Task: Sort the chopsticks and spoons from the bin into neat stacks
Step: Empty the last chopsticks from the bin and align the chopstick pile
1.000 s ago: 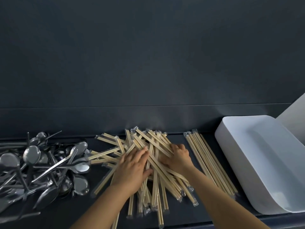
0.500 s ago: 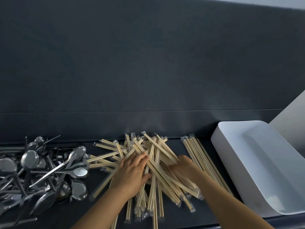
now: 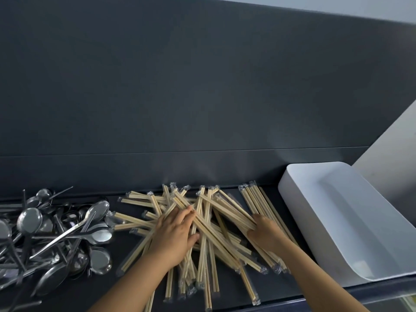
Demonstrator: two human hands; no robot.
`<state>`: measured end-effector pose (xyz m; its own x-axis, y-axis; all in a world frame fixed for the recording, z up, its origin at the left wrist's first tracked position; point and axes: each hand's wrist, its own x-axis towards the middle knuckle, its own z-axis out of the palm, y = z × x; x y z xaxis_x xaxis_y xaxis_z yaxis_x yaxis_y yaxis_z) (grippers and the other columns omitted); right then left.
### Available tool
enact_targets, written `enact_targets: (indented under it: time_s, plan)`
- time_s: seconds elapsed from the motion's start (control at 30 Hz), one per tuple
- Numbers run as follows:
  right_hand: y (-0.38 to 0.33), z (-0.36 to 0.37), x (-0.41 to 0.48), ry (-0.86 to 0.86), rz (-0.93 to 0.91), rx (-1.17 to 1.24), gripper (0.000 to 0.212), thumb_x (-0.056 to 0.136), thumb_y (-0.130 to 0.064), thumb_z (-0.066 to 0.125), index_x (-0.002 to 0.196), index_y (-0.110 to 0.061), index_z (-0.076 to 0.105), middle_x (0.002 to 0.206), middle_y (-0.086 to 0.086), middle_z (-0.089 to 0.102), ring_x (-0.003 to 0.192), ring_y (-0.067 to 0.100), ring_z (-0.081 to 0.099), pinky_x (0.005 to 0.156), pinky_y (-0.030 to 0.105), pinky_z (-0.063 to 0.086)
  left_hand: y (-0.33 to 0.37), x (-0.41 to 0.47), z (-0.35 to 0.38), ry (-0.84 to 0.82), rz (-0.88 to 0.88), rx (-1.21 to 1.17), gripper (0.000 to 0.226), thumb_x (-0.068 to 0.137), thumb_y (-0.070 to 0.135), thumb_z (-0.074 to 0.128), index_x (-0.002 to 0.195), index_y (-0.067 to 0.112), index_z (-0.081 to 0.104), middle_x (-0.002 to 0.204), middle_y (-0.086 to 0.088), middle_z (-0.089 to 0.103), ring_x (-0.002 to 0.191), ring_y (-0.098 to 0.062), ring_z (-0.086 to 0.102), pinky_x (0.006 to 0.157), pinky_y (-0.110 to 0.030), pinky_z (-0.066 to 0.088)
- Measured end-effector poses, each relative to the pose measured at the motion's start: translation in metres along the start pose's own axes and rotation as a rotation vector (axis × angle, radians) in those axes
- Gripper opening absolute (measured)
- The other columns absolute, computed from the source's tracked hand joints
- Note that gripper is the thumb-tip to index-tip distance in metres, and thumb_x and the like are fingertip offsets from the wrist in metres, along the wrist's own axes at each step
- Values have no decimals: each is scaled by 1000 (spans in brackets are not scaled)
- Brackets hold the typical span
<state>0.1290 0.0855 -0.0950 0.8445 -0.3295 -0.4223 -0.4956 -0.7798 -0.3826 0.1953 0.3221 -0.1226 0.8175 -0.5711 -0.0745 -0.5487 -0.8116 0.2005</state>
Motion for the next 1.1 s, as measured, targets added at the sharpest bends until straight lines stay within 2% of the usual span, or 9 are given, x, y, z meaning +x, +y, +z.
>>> enact_targets:
  time_s: [0.27, 0.43, 0.53, 0.6, 0.67, 0.73, 0.8, 0.97, 1.1]
  plan:
    - [10, -4, -9, 84, 63, -34, 23, 87, -18, 55, 109, -15, 52, 95, 1, 56, 78, 15, 55, 57, 22, 40, 4, -3, 4, -9, -18, 48, 63, 97, 55, 24, 151, 29, 2, 158, 10, -3, 146, -18, 2, 117, -43, -2]
    - [22, -12, -14, 76, 79, 147, 13, 83, -10, 53, 95, -15, 54, 88, 2, 56, 73, 12, 52, 55, 21, 41, 7, -4, 2, 11, -8, 73, 64, 97, 53, 26, 151, 28, 5, 159, 8, 1, 146, -20, 3, 117, -43, -1]
    - [26, -12, -20, 68, 82, 254, 12, 84, -7, 54, 94, -14, 54, 82, 1, 54, 71, 10, 51, 55, 19, 38, 9, -4, -2, 8, -18, 74, 62, 95, 52, 32, 150, 28, 15, 158, 8, 5, 146, -25, -1, 113, -49, -4]
    - [26, -13, -25, 62, 84, 390, 9, 84, -8, 55, 90, -14, 54, 81, 4, 55, 73, 14, 54, 58, 23, 40, 17, -4, -8, 66, 19, 115, 61, 90, 53, 38, 144, 26, 35, 155, 6, 24, 144, -26, 8, 112, -57, 9]
    - [23, -14, -32, 57, 89, 552, 8, 86, -9, 56, 91, -14, 54, 82, 7, 57, 75, 17, 56, 60, 25, 41, 30, -2, -14, 115, 75, 83, 60, 89, 51, 34, 142, 25, 38, 152, 6, 31, 143, -22, 14, 112, -49, 11]
    - [17, -14, -38, 33, 85, 719, 11, 88, -10, 57, 99, -12, 56, 83, 9, 59, 75, 19, 58, 62, 27, 44, 47, 0, -16, 155, 81, -188, 60, 93, 51, 28, 147, 24, 25, 154, 9, 22, 145, -14, 13, 114, -31, 5]
    - [9, -13, -45, 0, 55, 843, 14, 89, -12, 57, 104, -11, 56, 81, 8, 59, 72, 20, 58, 64, 32, 47, 63, 4, -26, 45, -5, -581, 58, 96, 49, 35, 146, 23, 27, 150, 10, 31, 139, -7, 26, 110, -21, 17]
    - [-22, -9, -58, -84, -174, 833, 15, 91, -7, 54, 105, -11, 55, 82, 4, 61, 71, 12, 59, 66, 22, 50, 84, 17, -45, -174, -238, -1522, 91, 64, 74, 65, 134, 19, 47, 131, 4, 57, 123, -12, 51, 110, -39, 35]
    - [-42, -9, -59, -28, -310, 567, 13, 90, -7, 50, 99, -16, 52, 81, 0, 56, 70, 8, 54, 64, 18, 47, 84, 25, -65, -142, -408, -1878, 55, 72, 39, 71, 113, 5, 58, 93, -9, 71, 95, -23, 67, 88, -37, 53]
